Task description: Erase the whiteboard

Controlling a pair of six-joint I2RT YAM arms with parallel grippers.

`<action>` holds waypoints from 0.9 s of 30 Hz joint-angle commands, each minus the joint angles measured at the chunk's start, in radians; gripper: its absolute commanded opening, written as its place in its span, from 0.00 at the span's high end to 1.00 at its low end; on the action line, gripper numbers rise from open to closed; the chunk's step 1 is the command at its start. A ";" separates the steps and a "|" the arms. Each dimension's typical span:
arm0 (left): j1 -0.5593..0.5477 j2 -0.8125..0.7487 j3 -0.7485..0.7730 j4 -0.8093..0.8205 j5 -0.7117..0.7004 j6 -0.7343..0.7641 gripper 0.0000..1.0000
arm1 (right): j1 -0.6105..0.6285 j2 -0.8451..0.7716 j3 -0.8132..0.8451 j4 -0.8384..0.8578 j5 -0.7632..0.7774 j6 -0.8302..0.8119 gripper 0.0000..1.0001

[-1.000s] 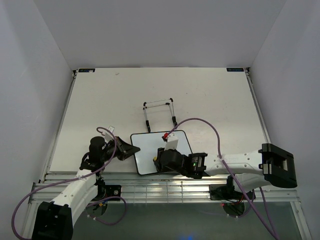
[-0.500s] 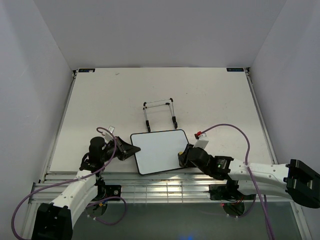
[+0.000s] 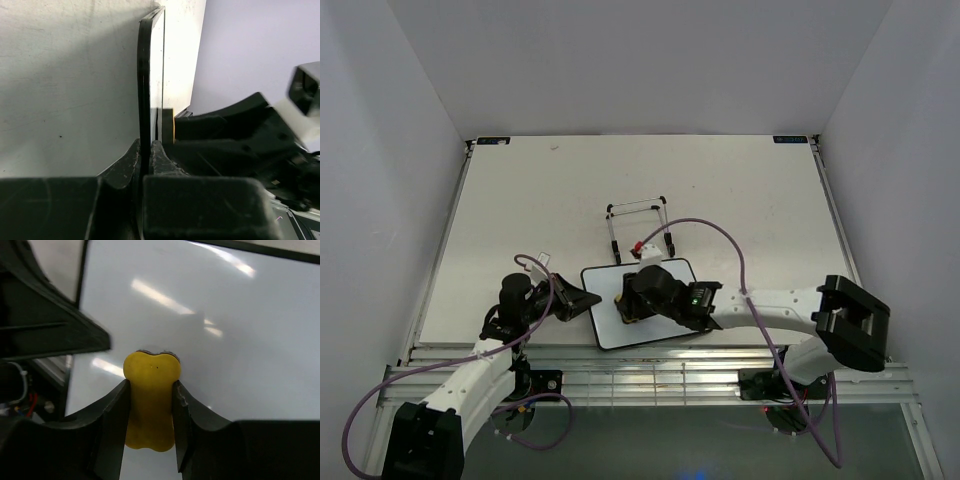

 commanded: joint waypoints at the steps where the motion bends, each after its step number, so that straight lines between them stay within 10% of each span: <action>1: -0.018 -0.003 0.037 0.049 0.056 -0.013 1.00 | 0.020 0.113 0.123 0.028 -0.212 -0.100 0.91; 27: -0.020 -0.048 0.145 -0.117 0.030 0.091 1.00 | -0.640 -0.100 -0.157 -0.234 -0.368 -0.367 0.92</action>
